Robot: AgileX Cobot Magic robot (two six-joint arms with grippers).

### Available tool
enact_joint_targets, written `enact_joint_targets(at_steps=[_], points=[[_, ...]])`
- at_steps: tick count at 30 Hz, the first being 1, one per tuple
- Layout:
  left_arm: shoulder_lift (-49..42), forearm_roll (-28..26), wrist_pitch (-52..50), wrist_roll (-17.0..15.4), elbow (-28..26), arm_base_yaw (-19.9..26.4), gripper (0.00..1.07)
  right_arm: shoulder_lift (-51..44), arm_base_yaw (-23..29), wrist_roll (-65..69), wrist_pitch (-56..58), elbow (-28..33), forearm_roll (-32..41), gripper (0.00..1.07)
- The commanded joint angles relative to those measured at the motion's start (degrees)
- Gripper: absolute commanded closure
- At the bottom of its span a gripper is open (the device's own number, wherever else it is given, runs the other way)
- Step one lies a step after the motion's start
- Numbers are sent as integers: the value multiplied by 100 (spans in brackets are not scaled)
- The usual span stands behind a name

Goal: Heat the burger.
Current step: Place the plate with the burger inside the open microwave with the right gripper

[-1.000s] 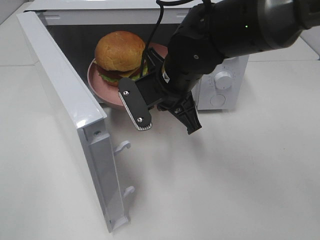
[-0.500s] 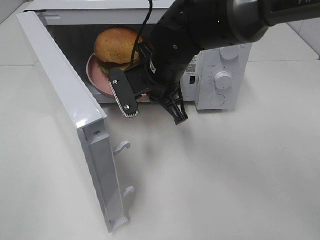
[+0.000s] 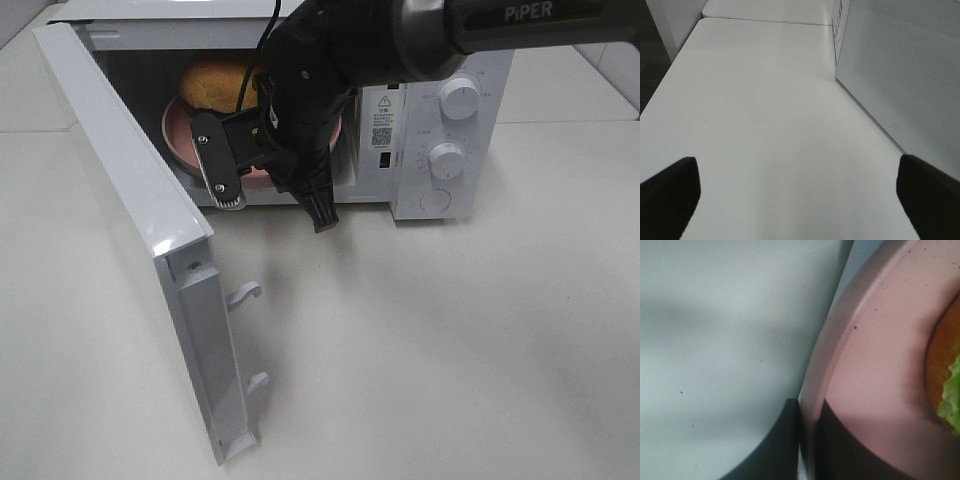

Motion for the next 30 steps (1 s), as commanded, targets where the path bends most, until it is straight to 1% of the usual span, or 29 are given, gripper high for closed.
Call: enact_joint_targets(at_steps=[1, 11, 23, 30], points=[[-80, -17, -92, 11, 23, -34, 6, 0, 0, -11, -223, -201, -40, 107], [-80, -17, -92, 11, 23, -34, 6, 218, -138, -11, -201, -561, 86, 107], [-80, -11, -92, 11, 23, -34, 6, 848, -269, -6, 115, -1524, 241, 107], [-80, -11, -92, 11, 23, -34, 6, 951, -327, -132, -17, -1662, 321, 107]])
